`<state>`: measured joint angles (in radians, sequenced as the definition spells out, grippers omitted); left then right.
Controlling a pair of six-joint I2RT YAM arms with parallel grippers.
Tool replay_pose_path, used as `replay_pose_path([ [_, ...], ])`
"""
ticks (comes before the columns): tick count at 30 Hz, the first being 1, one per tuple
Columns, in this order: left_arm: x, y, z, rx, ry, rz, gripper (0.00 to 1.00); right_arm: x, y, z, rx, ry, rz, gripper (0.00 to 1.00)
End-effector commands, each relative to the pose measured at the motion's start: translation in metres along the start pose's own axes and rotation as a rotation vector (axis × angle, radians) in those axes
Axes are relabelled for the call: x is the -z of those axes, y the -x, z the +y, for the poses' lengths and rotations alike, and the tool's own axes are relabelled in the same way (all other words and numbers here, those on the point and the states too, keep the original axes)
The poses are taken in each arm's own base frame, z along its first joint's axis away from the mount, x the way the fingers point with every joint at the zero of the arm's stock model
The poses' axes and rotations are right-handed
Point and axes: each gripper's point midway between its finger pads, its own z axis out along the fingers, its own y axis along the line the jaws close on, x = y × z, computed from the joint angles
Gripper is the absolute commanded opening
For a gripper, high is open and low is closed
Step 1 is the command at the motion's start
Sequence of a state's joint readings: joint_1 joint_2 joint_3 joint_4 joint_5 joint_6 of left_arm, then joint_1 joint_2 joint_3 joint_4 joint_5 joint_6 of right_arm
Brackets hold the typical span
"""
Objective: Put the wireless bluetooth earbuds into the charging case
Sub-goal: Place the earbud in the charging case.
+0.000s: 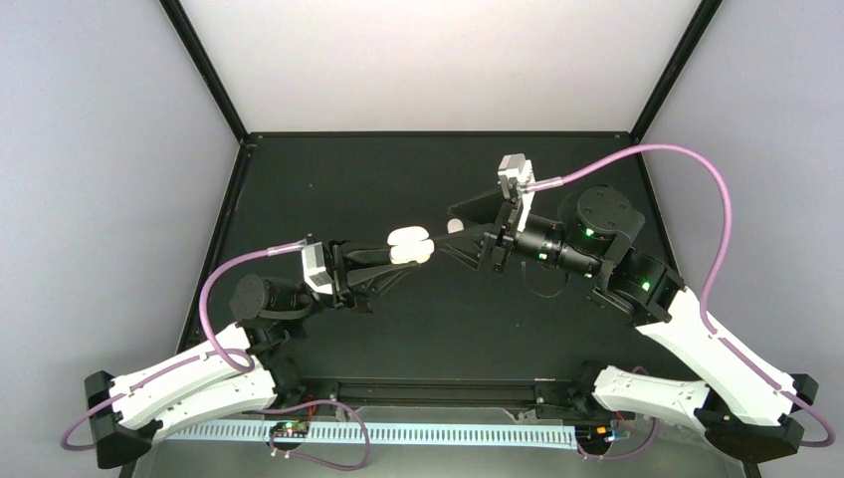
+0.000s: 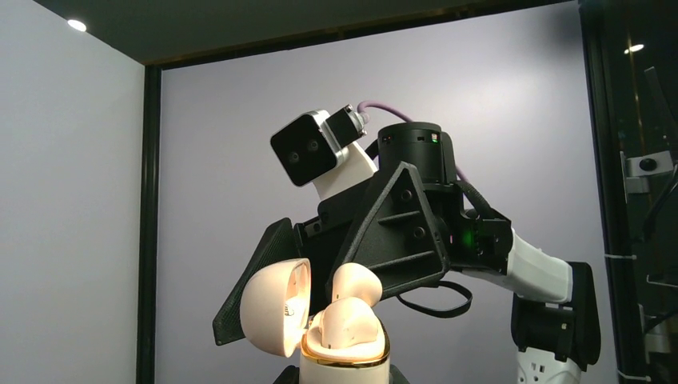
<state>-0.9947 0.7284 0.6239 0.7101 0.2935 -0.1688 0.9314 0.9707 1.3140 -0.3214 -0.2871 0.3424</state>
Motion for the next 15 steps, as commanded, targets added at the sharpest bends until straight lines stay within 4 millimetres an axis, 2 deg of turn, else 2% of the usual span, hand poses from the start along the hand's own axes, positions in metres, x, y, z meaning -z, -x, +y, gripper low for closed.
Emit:
replay_pose_path([
  [1,-0.004,0.012,0.0,-0.004,0.001,-0.028,0.02,0.002,0.012,0.017,-0.003,0.076,-0.025,0.72],
  [15,-0.009,0.004,0.011,0.005,0.052,0.0,0.02,0.0,0.007,0.014,-0.026,0.06,0.001,0.72],
])
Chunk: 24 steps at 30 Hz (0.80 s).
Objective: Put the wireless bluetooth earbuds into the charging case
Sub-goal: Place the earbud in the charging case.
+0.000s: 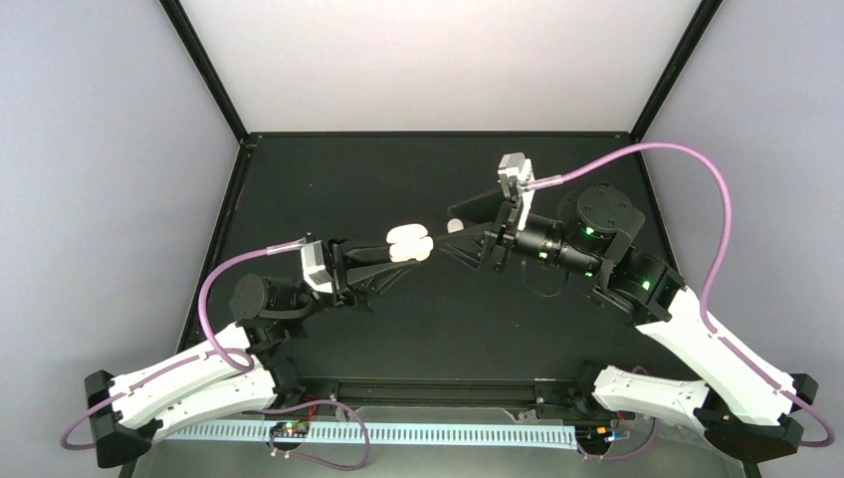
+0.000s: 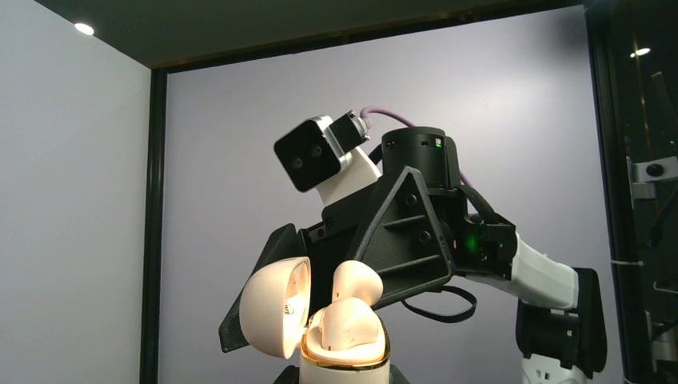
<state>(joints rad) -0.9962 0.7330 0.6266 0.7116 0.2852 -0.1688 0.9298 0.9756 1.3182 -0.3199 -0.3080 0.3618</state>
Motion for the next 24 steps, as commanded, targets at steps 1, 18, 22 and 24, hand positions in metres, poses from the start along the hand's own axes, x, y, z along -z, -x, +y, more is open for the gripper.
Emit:
replay_pose_path([
  [1,-0.009,0.004,0.011,0.004,0.054,0.003,0.02,0.001,0.007,0.01,-0.006,0.033,-0.001,0.72],
  [18,-0.012,0.004,0.025,-0.05,0.132,0.006,0.01,0.021,0.017,-0.001,0.032,-0.089,-0.006,0.72],
  [22,-0.014,0.001,0.029,-0.083,0.146,0.016,0.01,0.02,0.025,-0.01,-0.01,-0.152,-0.008,0.71],
  [24,-0.014,-0.002,0.031,-0.102,0.156,0.023,0.01,0.016,0.025,-0.014,-0.042,-0.171,0.001,0.69],
])
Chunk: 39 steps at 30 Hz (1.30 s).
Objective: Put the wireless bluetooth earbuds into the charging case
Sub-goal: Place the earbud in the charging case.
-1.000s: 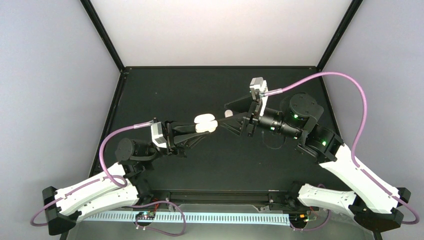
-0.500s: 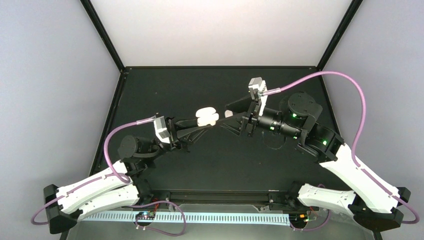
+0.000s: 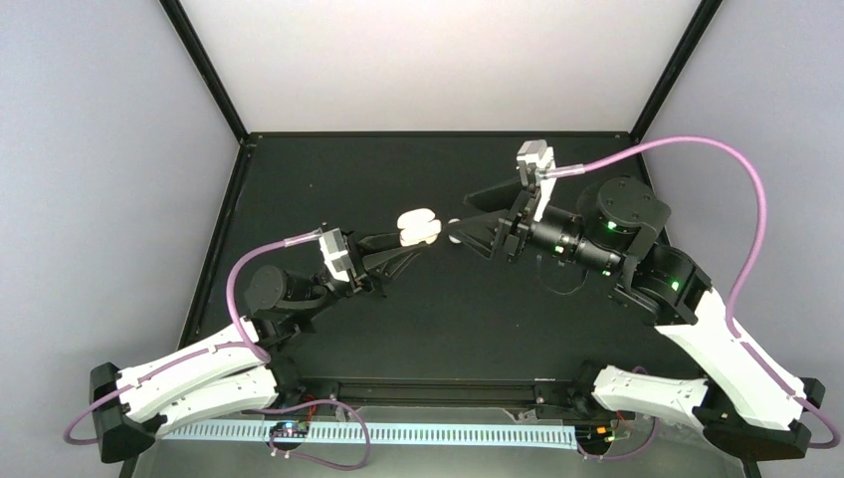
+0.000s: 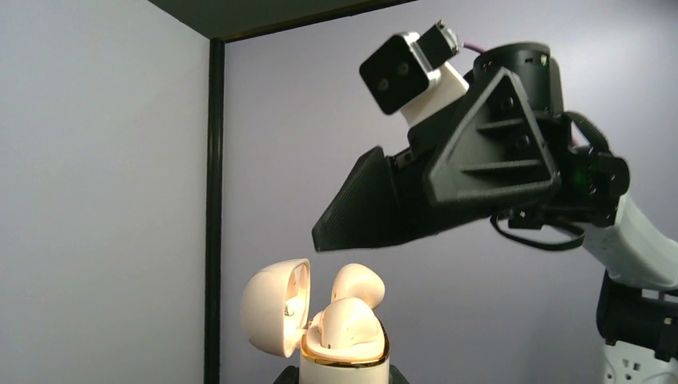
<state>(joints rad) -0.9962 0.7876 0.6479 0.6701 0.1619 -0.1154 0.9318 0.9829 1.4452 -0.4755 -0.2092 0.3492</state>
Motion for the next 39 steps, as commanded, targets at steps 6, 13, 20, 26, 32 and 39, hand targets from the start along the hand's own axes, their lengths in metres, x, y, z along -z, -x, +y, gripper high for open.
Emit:
replay_pose_path([
  [6,-0.009,0.015,0.01,-0.12,0.06,-0.034,0.02,-0.011,0.007,-0.012,-0.116,-0.092,0.036,0.67],
  [13,-0.012,0.016,0.016,-0.159,0.094,-0.041,0.02,-0.021,-0.002,-0.017,-0.189,-0.112,0.085,0.67],
  [20,-0.014,0.011,0.023,-0.162,0.126,-0.026,0.02,-0.028,-0.006,-0.011,-0.225,-0.069,0.097,0.67],
  [26,-0.014,0.009,0.024,-0.162,0.132,-0.019,0.01,-0.032,-0.008,-0.007,-0.23,-0.039,0.107,0.67],
  [32,-0.016,0.007,0.024,-0.161,0.132,-0.014,0.02,-0.034,-0.01,-0.003,-0.233,-0.011,0.118,0.67],
  [39,-0.016,0.004,0.027,-0.162,0.145,-0.006,0.01,-0.034,-0.009,0.0,-0.239,0.003,0.117,0.67],
])
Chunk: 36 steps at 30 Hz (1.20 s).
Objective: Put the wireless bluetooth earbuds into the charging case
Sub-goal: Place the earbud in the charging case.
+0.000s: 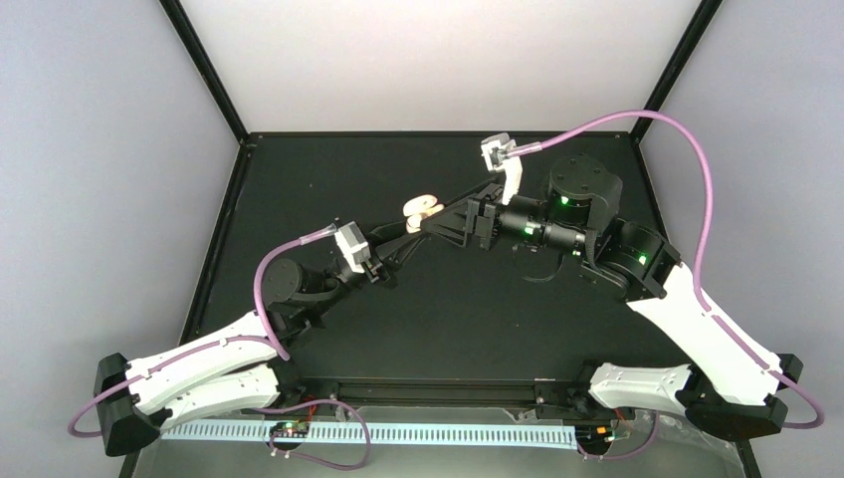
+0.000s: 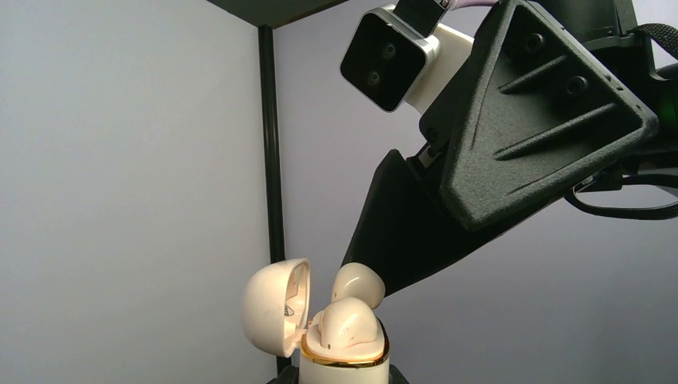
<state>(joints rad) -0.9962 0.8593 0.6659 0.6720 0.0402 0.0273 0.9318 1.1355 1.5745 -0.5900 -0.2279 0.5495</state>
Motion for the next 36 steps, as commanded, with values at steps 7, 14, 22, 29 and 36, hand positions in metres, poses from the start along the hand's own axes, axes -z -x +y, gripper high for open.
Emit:
replay_pose_path([
  [7,-0.005,0.02,0.008,-0.024,0.049,-0.046,0.02,0.004,0.002,0.009,-0.016,0.036,-0.005,0.67],
  [14,-0.004,0.021,0.008,-0.023,0.048,-0.046,0.02,0.005,0.002,0.006,-0.013,0.021,-0.011,0.67],
  [22,-0.002,0.02,0.01,-0.024,0.057,-0.043,0.02,0.007,0.005,0.007,-0.011,0.025,-0.025,0.67],
  [29,-0.003,0.019,0.009,-0.024,0.055,-0.039,0.02,0.008,0.005,0.013,-0.006,0.053,-0.029,0.67],
  [36,-0.004,0.019,0.008,-0.018,0.044,-0.042,0.02,0.007,0.005,0.019,-0.002,0.092,-0.026,0.67],
])
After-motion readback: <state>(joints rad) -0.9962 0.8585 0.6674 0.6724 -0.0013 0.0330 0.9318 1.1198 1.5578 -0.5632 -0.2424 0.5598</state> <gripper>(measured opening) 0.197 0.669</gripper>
